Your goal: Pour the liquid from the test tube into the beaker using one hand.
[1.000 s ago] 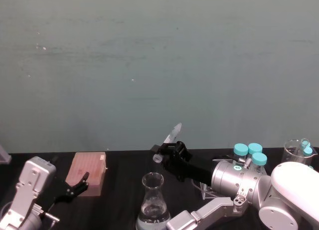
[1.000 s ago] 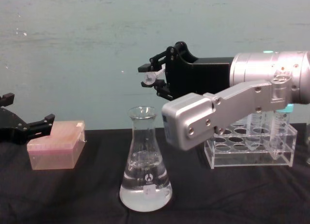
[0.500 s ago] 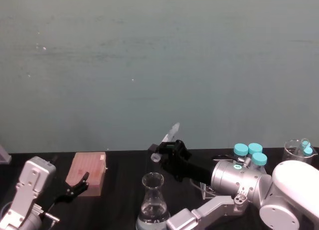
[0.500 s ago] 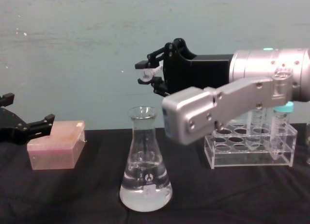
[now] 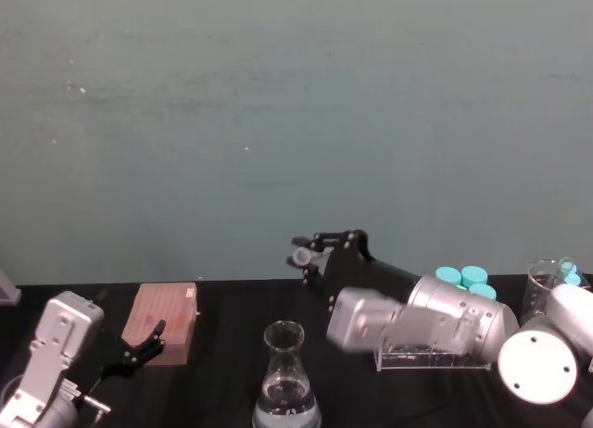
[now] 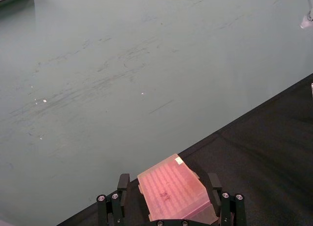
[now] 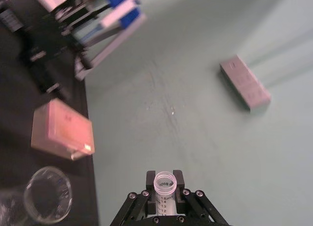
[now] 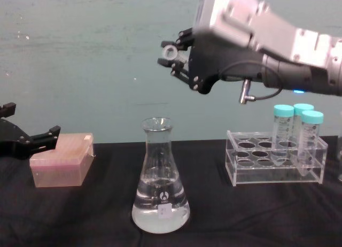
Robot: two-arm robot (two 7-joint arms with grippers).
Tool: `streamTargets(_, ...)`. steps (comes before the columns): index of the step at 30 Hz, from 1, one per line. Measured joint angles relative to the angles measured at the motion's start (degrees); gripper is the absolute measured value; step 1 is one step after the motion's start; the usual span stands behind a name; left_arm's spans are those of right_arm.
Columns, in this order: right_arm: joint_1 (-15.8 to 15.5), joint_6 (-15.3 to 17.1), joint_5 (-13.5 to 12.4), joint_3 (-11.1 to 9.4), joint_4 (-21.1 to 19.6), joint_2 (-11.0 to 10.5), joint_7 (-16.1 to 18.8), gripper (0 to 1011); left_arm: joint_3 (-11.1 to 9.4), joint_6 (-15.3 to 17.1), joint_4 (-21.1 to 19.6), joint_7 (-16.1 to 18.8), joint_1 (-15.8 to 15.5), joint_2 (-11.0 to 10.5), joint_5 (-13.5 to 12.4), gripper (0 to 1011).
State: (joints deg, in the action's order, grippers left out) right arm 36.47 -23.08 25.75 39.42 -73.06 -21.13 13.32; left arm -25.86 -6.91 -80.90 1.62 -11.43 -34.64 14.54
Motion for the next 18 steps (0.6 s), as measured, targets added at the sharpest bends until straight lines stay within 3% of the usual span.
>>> streamTargets(1, -0.6, 0.9, -3.7, -1.4, 0.2, 0.6, 1.7, 207, 0.0, 0.0, 0.0, 0.0, 0.0, 0.0, 0.0, 1000)
streamTargets(2, -0.9, 1.4, -5.4, -2.1, 0.2, 0.9, 2.4, 205, 0.0, 0.0, 0.0, 0.0, 0.0, 0.0, 0.0, 1000)
streamTargets(3, -1.4, 2.4, -8.7, -3.5, 0.4, 1.4, 3.8, 205, 0.0, 0.0, 0.0, 0.0, 0.0, 0.0, 0.0, 1000)
streamTargets(8, -3.4, 6.6, -18.2, -8.4, 1.0, 3.2, 7.4, 207, 0.0, 0.0, 0.0, 0.0, 0.0, 0.0, 0.0, 1000)
streamTargets(18, -7.0, 14.0, -29.1, -15.0, 0.8, 5.0, 10.4, 205, 0.0, 0.0, 0.0, 0.0, 0.0, 0.0, 0.0, 1000)
